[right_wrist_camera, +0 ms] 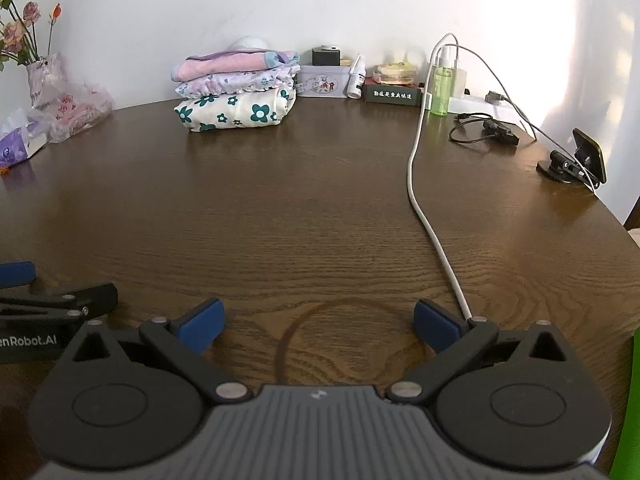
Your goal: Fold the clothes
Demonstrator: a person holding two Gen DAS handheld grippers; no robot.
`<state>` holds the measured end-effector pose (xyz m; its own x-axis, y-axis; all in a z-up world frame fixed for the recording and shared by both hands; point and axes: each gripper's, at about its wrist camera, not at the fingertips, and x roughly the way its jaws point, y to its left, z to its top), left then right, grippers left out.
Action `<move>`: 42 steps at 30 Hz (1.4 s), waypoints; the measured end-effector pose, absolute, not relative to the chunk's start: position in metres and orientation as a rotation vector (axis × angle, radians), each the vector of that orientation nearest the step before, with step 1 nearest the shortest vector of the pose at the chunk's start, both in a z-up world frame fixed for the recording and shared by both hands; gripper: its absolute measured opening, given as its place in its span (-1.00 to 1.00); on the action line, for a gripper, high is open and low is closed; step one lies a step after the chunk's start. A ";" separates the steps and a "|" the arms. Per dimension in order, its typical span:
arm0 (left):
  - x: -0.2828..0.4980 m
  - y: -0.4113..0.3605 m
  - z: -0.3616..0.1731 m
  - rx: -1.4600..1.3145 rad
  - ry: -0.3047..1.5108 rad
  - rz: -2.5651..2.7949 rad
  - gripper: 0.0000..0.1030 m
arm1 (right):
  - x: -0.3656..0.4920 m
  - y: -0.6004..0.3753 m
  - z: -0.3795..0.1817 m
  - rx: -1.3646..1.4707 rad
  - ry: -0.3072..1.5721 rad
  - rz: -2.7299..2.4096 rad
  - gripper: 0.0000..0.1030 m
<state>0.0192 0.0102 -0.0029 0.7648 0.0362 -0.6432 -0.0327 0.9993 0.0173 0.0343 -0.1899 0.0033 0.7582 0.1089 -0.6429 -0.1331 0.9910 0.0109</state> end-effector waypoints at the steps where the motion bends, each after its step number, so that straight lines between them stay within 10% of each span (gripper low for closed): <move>1: 0.019 0.011 -0.003 0.005 0.698 0.035 1.00 | 0.034 -0.190 0.003 -0.036 0.698 0.131 0.99; 42: 0.011 0.003 -0.002 0.002 0.699 0.030 1.00 | 0.024 -0.189 0.004 -0.026 0.698 0.118 0.99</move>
